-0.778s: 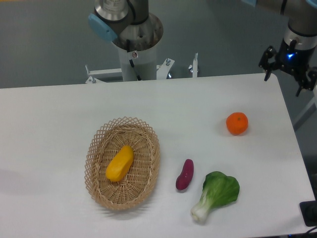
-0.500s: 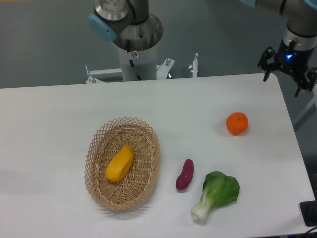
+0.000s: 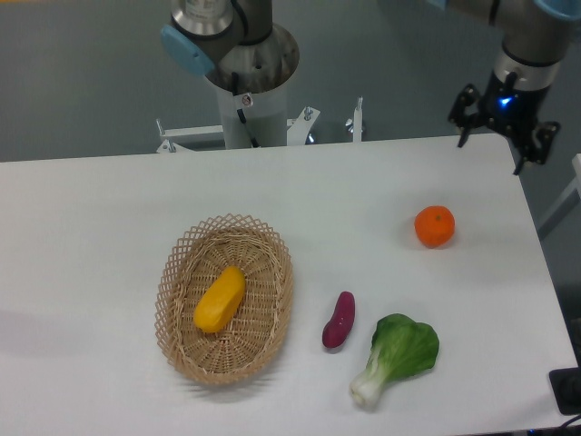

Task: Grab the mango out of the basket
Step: 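Move the gripper from its raised pose down over the wicker basket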

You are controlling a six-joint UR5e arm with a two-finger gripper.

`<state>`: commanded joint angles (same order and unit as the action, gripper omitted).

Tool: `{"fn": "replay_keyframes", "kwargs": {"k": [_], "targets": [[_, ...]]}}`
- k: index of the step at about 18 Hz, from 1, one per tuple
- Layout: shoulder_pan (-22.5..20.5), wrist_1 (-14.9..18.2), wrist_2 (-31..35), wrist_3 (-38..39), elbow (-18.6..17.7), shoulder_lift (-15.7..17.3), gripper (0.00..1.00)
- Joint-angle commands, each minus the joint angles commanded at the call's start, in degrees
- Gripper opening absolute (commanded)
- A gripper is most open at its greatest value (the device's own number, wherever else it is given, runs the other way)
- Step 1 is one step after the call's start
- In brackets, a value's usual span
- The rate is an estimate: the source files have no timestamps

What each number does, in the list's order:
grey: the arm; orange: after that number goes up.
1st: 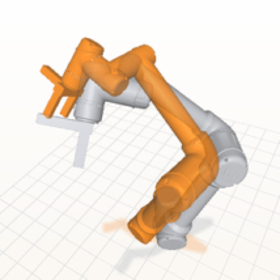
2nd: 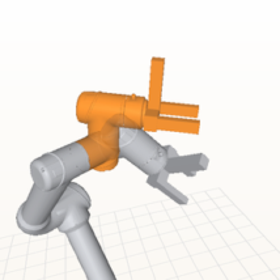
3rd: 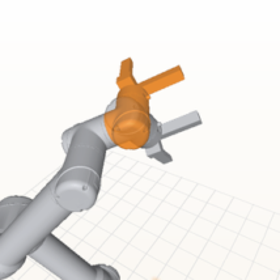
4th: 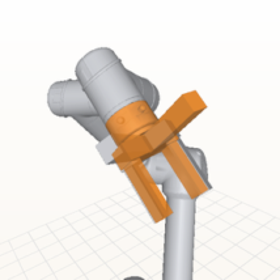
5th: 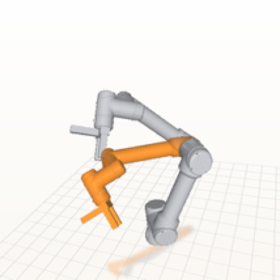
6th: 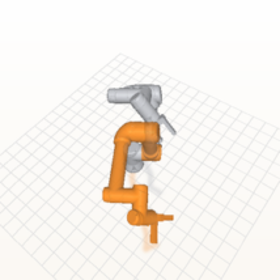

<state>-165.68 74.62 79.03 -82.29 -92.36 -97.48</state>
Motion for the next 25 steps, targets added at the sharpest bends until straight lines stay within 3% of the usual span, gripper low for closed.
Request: {"fn": "replay_keyframes", "kwargs": {"k": [4, 8, 11, 15, 25], "targets": [[5.35, -0.35, -0.98, 8.17, -5.02, 2.47, 1.00], [12.73, -0.70, -1.24, 19.23, -5.99, 2.21, 1.00], [18.53, -7.35, -0.98, 27.77, -7.83, 0.55, 1.00], [24.52, -15.19, 0.86, 33.15, -12.40, -1.04, 1.00], [36.73, -23.73, 4.12, 36.93, -13.20, -10.00, 1.00]]}}
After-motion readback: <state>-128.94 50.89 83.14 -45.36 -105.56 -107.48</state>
